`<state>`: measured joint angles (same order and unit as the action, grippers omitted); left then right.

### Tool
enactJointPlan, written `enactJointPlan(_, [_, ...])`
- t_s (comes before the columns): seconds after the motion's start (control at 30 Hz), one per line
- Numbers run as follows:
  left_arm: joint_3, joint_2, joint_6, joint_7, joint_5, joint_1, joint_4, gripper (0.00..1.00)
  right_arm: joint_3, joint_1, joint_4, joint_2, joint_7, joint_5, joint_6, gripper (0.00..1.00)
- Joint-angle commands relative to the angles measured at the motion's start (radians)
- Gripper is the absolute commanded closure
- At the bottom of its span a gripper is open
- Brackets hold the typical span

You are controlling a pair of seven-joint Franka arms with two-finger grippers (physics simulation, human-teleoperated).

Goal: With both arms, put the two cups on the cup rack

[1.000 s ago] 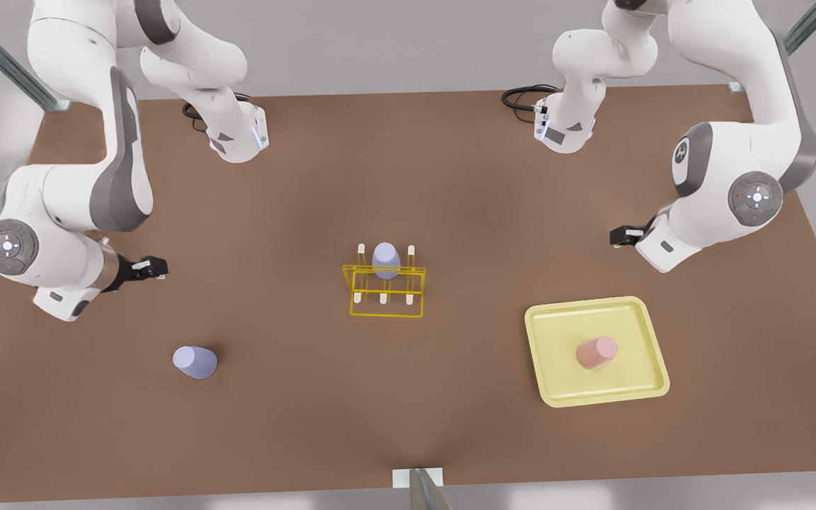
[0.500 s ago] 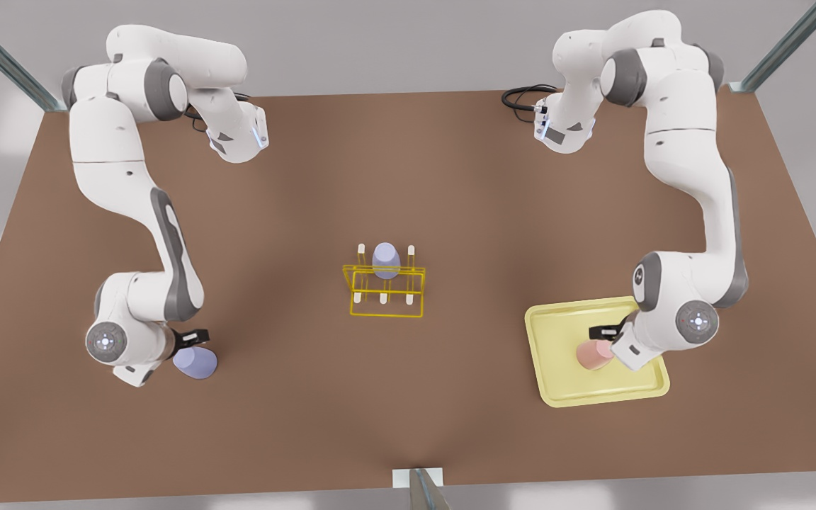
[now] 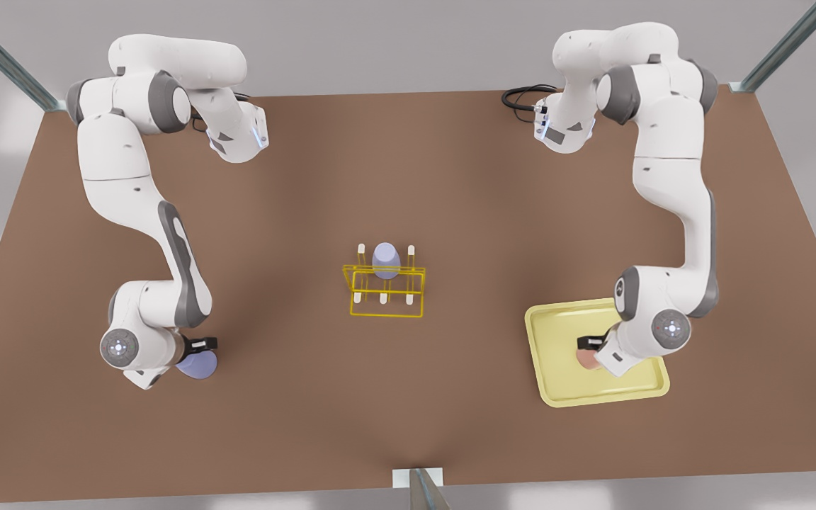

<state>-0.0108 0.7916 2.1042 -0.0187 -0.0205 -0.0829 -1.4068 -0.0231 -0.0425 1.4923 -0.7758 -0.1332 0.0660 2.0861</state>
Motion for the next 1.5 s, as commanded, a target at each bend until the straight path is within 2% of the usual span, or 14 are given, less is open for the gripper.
enactJointPlan(0.0, [0.0, 0.012, 0.071, 0.003, -0.001, -0.001, 0.0, 0.0, 0.0, 0.001, -0.001, -0.01, 0.147, -0.002, 0.009, 0.0])
enactJointPlan(0.2, [0.0, 0.031, 0.071, 0.005, -0.001, 0.003, -0.001, 0.0, 0.0, 0.0, -0.001, -0.013, 0.147, -0.003, 0.011, 0.0])
enactJointPlan(0.27, [0.0, 0.031, 0.071, 0.005, -0.001, 0.005, -0.001, 0.0, 0.0, 0.0, -0.003, -0.013, 0.147, -0.005, 0.011, 0.06])
enactJointPlan(0.3, [0.0, 0.029, 0.071, 0.005, -0.001, 0.005, -0.001, 0.13, 0.0, 0.0, -0.003, -0.016, 0.147, -0.006, 0.011, 0.14])
enactJointPlan(0.33, [0.0, 0.026, 0.069, 0.005, 0.004, 0.008, -0.001, 0.29, 0.0, 0.0, -0.003, -0.016, 0.147, -0.006, 0.011, 0.17])
enactJointPlan(0.57, [-0.002, 0.031, 0.069, 0.005, 0.001, 0.005, -0.001, 0.25, -0.003, -0.002, -0.02, -0.008, 0.146, -0.028, 0.0, 0.18])
enactJointPlan(0.63, [-0.002, 0.035, 0.071, 0.005, -0.001, 0.003, 0.0, 0.16, -0.003, 0.0, -0.02, -0.006, 0.146, -0.032, -0.001, 0.18])
enactJointPlan(0.83, [-0.002, 0.041, 0.071, 0.003, -0.001, 0.003, 0.0, 0.16, -0.009, -0.002, -0.021, 0.004, 0.138, -0.055, -0.02, 0.18])
enactJointPlan(0.93, [-0.002, 0.041, 0.071, 0.003, -0.001, 0.003, 0.0, 0.22, -0.011, 0.0, -0.023, 0.003, 0.141, -0.058, -0.02, 0.19])
enactJointPlan(1.07, [0.0, 0.038, 0.071, 0.003, -0.001, 0.003, 0.0, 0.23, -0.009, 0.003, -0.024, -0.005, 0.146, -0.064, -0.018, 0.19])
enactJointPlan(1.1, [-0.002, 0.038, 0.071, 0.002, 0.001, 0.005, 0.0, 0.27, -0.009, 0.003, -0.023, -0.006, 0.146, -0.065, -0.015, 0.19])
enactJointPlan(1.37, [0.0, 0.014, 0.094, 0.005, 0.004, 0.015, -0.012, 0.25, -0.009, 0.003, -0.023, -0.013, 0.146, -0.066, -0.008, 0.19])
enactJointPlan(1.4, [0.0, 0.005, 0.073, 0.003, 0.004, 0.015, -0.014, 0.25, -0.009, 0.003, -0.021, -0.011, 0.146, -0.066, -0.008, 0.24])
enactJointPlan(1.47, [0.0, -0.005, 0.057, 0.003, 0.004, 0.014, -0.014, 0.25, -0.009, 0.003, -0.021, -0.011, 0.146, -0.066, -0.008, 0.25])
